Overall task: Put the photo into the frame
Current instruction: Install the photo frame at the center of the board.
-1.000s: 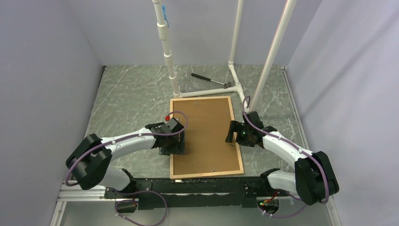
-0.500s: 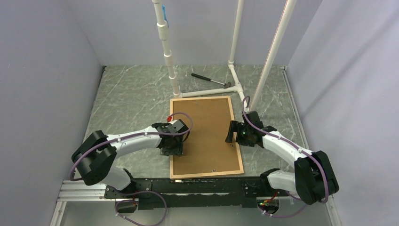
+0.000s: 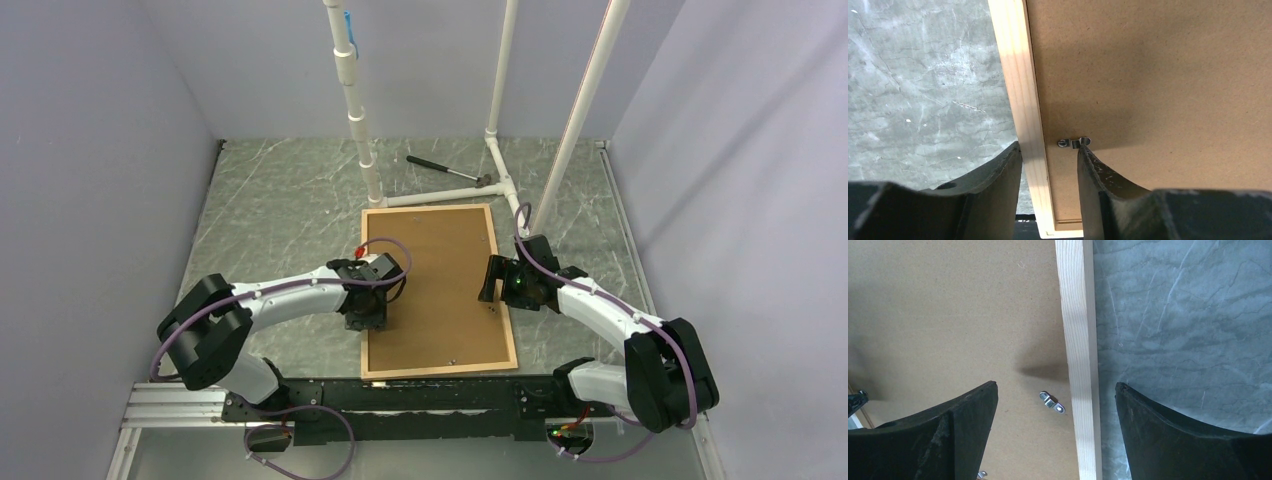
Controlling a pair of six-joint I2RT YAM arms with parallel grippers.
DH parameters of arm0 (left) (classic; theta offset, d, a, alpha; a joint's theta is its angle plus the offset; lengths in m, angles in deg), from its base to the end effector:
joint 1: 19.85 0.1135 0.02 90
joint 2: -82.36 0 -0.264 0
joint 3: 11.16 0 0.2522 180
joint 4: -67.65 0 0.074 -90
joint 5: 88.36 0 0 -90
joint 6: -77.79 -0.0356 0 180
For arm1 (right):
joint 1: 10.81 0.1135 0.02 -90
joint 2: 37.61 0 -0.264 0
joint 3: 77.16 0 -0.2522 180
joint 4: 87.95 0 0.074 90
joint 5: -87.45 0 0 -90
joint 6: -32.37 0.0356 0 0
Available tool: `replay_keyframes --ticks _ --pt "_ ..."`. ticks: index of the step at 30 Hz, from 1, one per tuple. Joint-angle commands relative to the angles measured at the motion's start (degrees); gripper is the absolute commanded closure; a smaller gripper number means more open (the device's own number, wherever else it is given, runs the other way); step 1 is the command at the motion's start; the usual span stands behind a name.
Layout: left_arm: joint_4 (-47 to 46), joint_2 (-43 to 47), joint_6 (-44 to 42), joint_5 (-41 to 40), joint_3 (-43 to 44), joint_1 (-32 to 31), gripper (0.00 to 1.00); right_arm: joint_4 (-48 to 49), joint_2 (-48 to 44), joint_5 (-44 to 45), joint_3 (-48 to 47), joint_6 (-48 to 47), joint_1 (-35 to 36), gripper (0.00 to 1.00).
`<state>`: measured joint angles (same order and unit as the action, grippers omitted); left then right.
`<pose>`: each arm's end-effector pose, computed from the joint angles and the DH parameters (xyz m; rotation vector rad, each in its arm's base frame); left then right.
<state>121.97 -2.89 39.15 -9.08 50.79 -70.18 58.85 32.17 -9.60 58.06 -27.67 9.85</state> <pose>0.1667 -0.1906 0.1704 -0.0548 2.8597 -0.0711 0.1996 0.0799 0.1617 0.1686 2.6472 0.4707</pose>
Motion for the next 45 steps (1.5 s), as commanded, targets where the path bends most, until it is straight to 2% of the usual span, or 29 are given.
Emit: replay_keyframes --ticks 1,5,11,16,22,29,37,43,45 --pt "1.1 -0.2 2.3 -8.0 0.9 1.5 0.58 0.6 0.5 -0.7 -0.8 -0.7 0.0 0.11" --pt "0.5 0.9 3.1 -9.0 0.3 2.3 0.61 1.1 0.6 -1.2 -0.6 -0.6 0.1 0.11" --pt "-1.4 1.8 4.5 -8.6 -1.2 2.9 0.59 1.5 0.7 -1.8 -0.4 -0.5 0.1 0.11" --pt "-4.0 3.7 5.5 -7.4 -3.1 4.2 0.49 1.9 0.7 -2.1 0.0 -0.5 0.1 0.12" --pt "-5.9 3.7 4.7 -6.1 -4.9 5.0 0.51 2.1 1.0 -2.3 0.3 -0.6 0.1 0.12" --pt "-7.4 2.6 2.9 -4.1 -5.0 5.0 0.59 1.7 1.0 -2.1 -0.1 -0.8 0.0 0.12" --pt "-7.4 2.8 1.4 -1.6 -6.5 2.5 0.59 -0.2 0.8 -1.3 -1.3 -0.9 0.1 0.12" --pt "-4.7 1.2 2.0 -2.2 -5.7 0.3 0.55 -0.5 0.4 -1.2 -1.5 -0.8 0.0 0.11" --pt "-3.3 0.7 2.5 -2.9 -5.2 -0.1 0.51 -0.5 0.5 -1.2 -1.4 -0.8 0.1 0.11"
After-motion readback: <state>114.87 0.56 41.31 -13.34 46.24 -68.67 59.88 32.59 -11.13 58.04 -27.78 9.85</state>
